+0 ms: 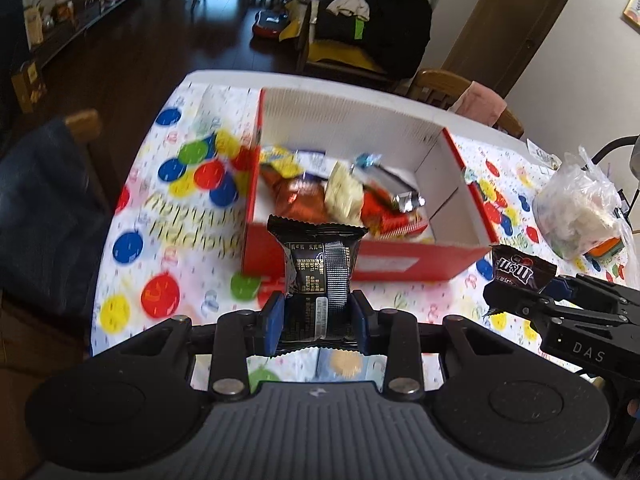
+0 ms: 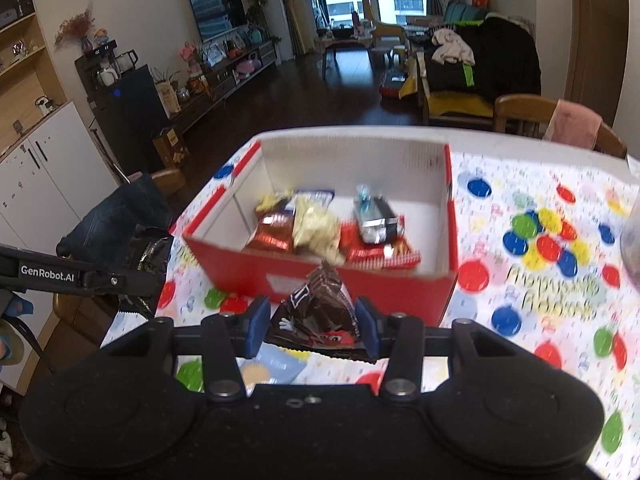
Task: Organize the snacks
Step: 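Carry the black pack with the left tool while the right tool carries the M&M's pouch into the box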
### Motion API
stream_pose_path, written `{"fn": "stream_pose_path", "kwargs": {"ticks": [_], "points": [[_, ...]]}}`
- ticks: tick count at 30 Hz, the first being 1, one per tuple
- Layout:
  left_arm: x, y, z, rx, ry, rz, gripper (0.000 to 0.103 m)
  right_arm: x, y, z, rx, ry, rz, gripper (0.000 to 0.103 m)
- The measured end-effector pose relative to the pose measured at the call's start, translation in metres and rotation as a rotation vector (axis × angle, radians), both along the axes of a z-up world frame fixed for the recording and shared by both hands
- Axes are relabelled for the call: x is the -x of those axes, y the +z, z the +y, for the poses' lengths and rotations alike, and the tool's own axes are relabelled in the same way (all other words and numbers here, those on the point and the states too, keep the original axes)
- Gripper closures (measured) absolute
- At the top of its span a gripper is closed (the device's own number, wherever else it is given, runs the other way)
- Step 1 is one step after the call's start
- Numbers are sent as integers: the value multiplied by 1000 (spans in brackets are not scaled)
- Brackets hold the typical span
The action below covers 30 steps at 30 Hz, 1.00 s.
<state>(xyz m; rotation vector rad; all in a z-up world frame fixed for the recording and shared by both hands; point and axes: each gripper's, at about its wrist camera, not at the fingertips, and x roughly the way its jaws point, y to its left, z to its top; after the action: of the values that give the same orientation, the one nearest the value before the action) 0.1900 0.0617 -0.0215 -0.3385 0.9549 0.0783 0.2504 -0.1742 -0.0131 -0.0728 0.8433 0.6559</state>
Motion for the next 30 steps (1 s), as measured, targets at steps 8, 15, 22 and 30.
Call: {"fn": "stream_pose_path", "kwargs": {"ticks": [8,15,22,30], "points": [[-33,10,-5,-44,-4,-8,69,-33,3,6,0,-6,-21,58],[-68,6,-4,-66,3,17,69,-69,-1,10,2,-14,-4,58],[-105,-5,-2,-99,17,60,69,-104,-17,22,34,-16,28,58],[-143,-25,3,-125,35,119,69,-138,-36,39,66,5,71,57]]}}
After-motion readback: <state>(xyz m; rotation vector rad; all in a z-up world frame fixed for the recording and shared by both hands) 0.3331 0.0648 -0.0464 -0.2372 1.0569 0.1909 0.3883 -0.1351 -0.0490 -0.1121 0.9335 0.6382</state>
